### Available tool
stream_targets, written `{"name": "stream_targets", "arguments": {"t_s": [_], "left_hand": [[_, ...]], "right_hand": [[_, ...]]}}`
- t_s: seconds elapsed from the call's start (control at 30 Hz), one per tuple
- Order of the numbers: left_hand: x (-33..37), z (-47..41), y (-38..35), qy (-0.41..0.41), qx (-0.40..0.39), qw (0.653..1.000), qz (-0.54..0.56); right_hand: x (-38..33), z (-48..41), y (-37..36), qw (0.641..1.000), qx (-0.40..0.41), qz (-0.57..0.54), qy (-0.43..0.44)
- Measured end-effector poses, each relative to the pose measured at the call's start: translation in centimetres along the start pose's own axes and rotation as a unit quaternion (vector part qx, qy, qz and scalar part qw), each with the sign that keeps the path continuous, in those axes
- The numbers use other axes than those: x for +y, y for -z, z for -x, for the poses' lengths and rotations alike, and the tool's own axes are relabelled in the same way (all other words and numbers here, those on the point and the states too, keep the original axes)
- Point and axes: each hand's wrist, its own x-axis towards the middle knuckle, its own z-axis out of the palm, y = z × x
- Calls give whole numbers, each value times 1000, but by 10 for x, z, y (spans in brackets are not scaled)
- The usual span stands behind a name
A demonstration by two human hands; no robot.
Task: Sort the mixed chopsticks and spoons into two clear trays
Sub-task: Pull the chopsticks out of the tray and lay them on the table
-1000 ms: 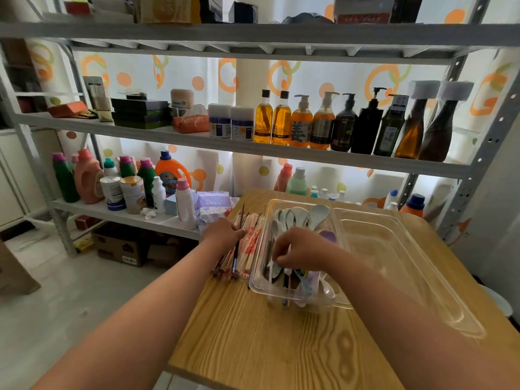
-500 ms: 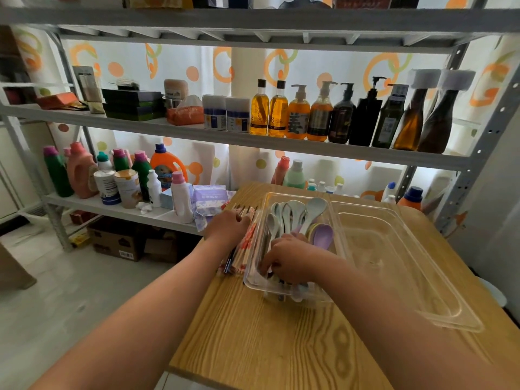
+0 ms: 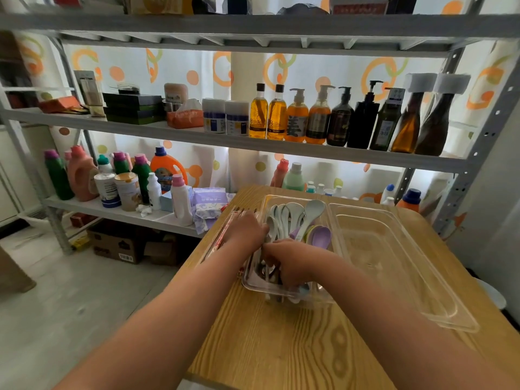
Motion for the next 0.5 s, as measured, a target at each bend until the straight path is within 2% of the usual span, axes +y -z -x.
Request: {"name": "stream_targets", "arguments": {"t_s": [0.27, 0.5], "left_hand": [[0, 3, 0, -24, 16, 1000, -4], [0, 4, 0, -27, 20, 999, -15]], "right_hand": [[-3, -4, 4, 992, -83, 91, -8], [-16, -9, 2, 992, -44, 119, -9]]}}
